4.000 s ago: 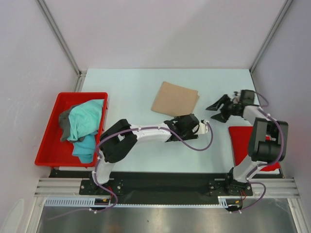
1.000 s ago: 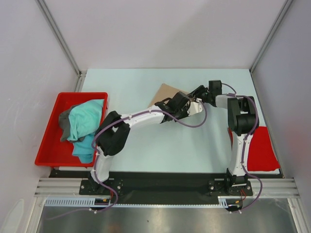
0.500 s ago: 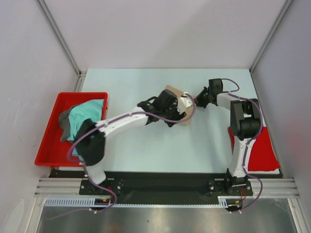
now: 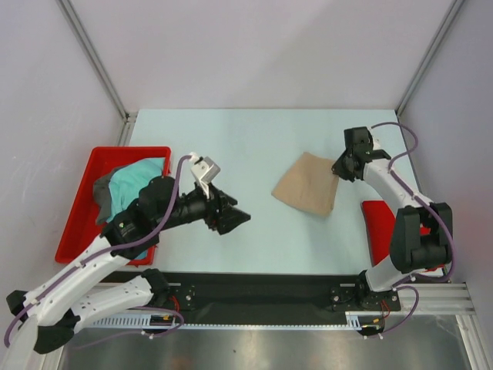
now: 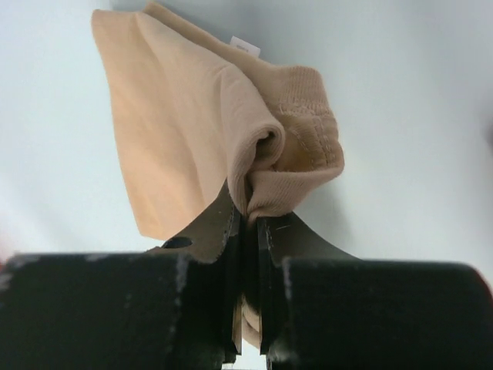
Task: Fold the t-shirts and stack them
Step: Neatly place the folded tshirt to the corner
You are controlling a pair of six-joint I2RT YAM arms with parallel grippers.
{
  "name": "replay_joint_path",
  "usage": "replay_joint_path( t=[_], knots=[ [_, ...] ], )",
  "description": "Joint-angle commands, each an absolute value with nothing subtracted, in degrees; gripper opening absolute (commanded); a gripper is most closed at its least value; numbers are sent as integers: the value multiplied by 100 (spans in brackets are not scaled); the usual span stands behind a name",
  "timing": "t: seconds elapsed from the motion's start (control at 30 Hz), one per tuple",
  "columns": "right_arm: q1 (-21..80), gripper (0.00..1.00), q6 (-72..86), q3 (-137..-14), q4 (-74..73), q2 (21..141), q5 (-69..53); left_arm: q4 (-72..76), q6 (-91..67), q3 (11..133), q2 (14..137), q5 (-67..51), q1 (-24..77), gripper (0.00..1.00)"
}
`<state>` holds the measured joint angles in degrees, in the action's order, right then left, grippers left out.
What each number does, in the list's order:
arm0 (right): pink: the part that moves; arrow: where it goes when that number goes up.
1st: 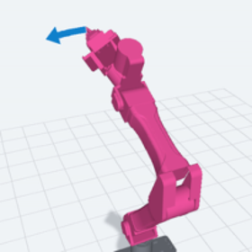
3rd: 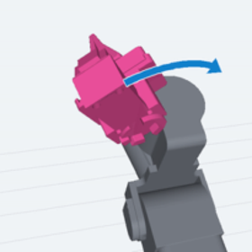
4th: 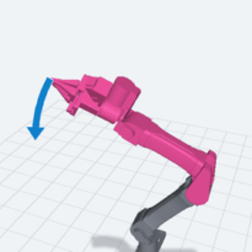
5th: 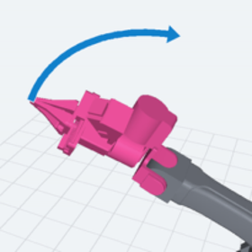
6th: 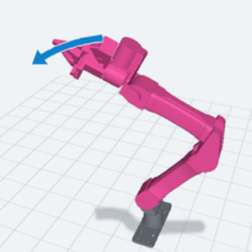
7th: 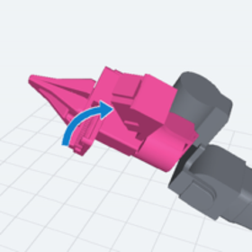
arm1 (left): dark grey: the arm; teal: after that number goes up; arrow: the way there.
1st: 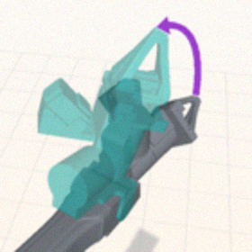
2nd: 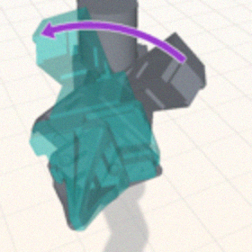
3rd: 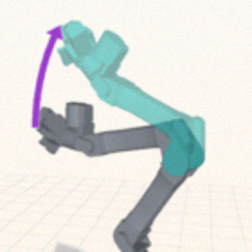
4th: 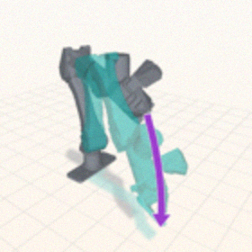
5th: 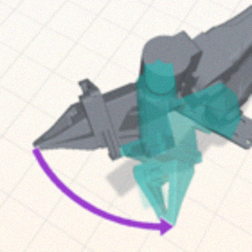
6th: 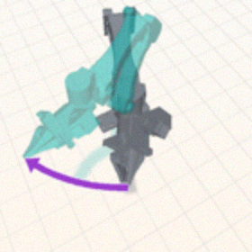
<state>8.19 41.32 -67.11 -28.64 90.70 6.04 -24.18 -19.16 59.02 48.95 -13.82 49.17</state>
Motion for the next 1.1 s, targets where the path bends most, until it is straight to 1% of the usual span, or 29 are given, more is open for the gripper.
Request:
replay_joint_path(
  t=[0.0, 0.1, 0.23, 0.37, 0.67, 1.07],
  knots=[
    [809, 0, 4087, -6522, -3621, 8527, 1967, -2751, -2435, 5371, 4589, -1749, 4948, 72],
    [660, 0, 4096, -6451, -3805, 8104, 2346, -2865, -2233, 5300, 4342, -1784, 4948, 73],
    [282, 0, 3982, -6723, -3884, 7840, 2522, -2883, -2066, 5414, 4447, -2047, 4948, 73],
    [-139, 0, 3981, -7232, -4235, 7936, 2592, -2804, -1969, 5502, 4605, -2381, 4948, 72],
    [-456, 0, 3797, -8024, -4596, 7901, 2637, -2777, -1679, 5537, 4816, -2689, 4931, 72],
    [-1037, 0, 3560, -8481, -4702, 7998, 2338, -2672, -1626, 5449, 4957, -2935, 4799, 72]
  ],
)
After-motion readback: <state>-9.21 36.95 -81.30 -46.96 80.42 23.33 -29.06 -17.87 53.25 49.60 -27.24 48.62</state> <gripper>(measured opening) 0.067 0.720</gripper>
